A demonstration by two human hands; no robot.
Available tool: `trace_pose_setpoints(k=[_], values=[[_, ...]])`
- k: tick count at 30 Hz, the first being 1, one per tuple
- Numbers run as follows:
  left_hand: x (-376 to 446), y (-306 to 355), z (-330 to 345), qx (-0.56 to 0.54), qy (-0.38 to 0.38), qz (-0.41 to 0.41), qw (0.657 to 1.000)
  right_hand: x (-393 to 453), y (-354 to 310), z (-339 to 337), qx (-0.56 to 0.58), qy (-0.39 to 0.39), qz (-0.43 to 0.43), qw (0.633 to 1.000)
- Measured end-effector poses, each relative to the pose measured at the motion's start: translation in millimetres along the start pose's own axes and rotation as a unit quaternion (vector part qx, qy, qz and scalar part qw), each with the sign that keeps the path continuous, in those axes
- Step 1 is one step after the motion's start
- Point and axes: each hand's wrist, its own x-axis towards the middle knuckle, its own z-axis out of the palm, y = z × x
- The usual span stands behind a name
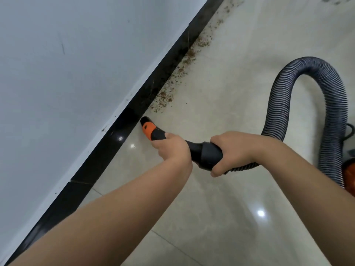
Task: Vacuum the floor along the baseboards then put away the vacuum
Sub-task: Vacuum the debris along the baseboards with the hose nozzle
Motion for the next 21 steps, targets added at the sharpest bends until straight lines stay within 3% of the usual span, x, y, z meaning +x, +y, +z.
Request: trace_pose_setpoints(k=[13,21], values=[[16,-11,-12,0.033,-0.022,0.042,0.998,14,-15,18,-0.055,0.013,0.014,0.998],[21,-3,3,0.060,-0.053,0.044,0.996,17,-6,15,-0.117,0.071,-0.003,0.991]])
